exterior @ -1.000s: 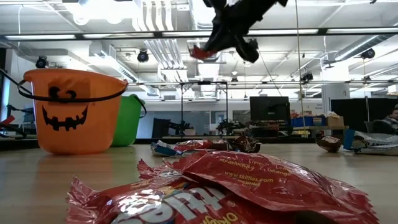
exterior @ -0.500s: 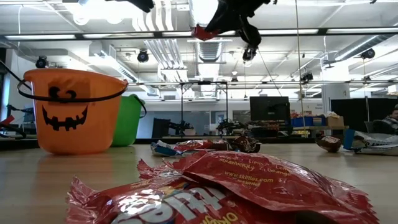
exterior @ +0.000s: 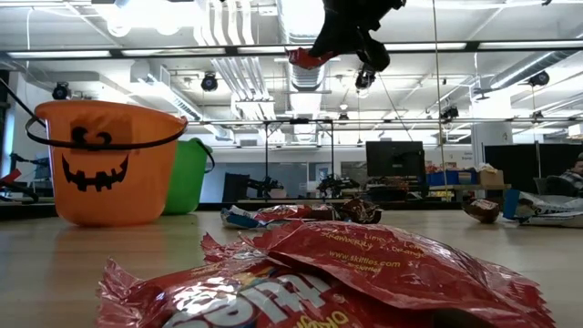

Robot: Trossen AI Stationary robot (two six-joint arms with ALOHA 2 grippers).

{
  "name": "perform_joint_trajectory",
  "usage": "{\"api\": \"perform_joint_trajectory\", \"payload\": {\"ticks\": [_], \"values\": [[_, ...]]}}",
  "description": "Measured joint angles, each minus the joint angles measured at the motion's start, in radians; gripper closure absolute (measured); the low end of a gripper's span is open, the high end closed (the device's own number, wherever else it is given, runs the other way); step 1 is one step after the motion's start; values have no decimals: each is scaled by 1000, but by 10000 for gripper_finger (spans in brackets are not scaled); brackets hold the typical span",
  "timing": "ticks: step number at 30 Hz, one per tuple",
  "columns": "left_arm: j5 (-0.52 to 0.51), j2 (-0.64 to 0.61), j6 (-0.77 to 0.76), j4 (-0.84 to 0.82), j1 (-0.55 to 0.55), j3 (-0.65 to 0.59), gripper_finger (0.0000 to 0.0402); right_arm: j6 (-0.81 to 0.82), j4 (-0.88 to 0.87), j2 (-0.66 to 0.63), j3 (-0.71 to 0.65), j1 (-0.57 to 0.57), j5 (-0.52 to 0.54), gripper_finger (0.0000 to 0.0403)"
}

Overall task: Organize candy in baskets
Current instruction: Put the red candy into the black bucket

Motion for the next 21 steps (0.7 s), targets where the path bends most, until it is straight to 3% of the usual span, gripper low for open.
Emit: {"api": "perform_joint_trajectory", "payload": {"ticks": [4, 9, 14, 21], "values": [[27, 45, -188, -72, 17, 69, 322, 0, 2, 0, 0, 0, 1, 394], [186, 86, -303, -73, 52, 133, 322, 1, 7, 0, 9, 0, 9, 394], [235, 131, -436, -70, 89, 147, 322, -9, 10, 0, 33, 2, 104, 394], [423, 211, -431, 7, 118, 148, 322, -68, 11, -1, 73, 9, 136, 394]]}}
